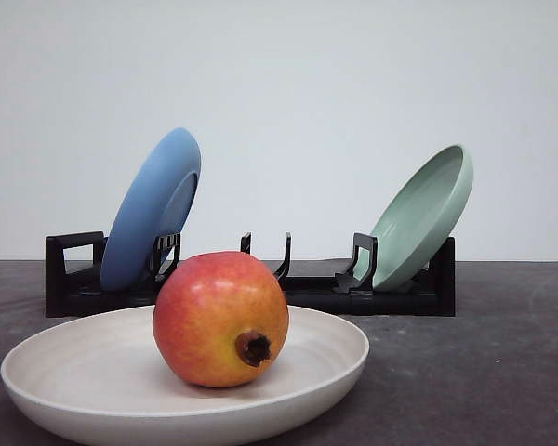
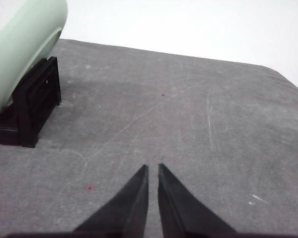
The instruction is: Place pomegranate in white plate
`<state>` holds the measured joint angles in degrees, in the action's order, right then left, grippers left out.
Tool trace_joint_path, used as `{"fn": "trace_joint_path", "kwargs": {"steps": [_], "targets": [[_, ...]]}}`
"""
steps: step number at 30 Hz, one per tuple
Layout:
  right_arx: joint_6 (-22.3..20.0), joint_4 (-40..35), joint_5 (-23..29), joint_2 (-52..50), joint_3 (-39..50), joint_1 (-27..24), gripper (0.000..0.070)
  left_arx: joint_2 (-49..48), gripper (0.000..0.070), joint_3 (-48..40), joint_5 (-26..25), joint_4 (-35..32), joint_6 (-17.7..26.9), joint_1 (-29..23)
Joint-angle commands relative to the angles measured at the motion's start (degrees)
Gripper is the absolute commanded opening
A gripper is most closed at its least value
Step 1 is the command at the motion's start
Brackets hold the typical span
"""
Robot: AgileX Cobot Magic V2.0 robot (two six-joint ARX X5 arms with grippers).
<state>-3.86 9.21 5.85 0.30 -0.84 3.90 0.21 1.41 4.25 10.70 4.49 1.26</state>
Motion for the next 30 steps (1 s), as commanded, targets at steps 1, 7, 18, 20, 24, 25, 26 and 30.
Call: {"fn": "trace_joint_path", "kwargs": {"steps": [1,7,18,20,24,25,26,30], "targets": [[0.22,-0.19,0.20,-0.09,0.26,-0.02,0.0035,-0.04,0.0000,-0.72,-0.22,-0.04,0.42,-0.02],[0.22,-0.19,0.20,-0.09,0.26,-0.02,0.0035,-0.04,0.0000,-0.72,-0.22,-0.04,0.42,-0.02],[0.22,-0.18,0.20,-0.09,0.26,-0.02,0.0036,-0.04,0.0000,-0.72,-0.22,-0.04,0.42,-0.02],[0.22,-0.19,0.20,-0.09,0.26,-0.02,0.0035,-0.04,0.0000,-0.72,-0.22,-0.04,0.42,-0.02],[0.22,-0.19,0.20,-0.09,0.26,-0.02,0.0035,-0.04,0.0000,-0.72,-0.22,-0.04,0.42,-0.02],[0.22,-0.19,0.20,-0.09,0.26,-0.02,0.0035,-0.04,0.0000,-0.72,-0.22,-0.04,0.42,-0.02],[0.22,-0.19,0.20,-0.09,0.26,-0.02,0.0035,-0.04,0.0000,-0.72,-0.22,-0.04,0.42,-0.02],[0.22,-0.18,0.20,-0.09,0.26,-0.02,0.0035,-0.04,0.0000,-0.72,-0.22,-0.04,0.42,-0.02]]}}
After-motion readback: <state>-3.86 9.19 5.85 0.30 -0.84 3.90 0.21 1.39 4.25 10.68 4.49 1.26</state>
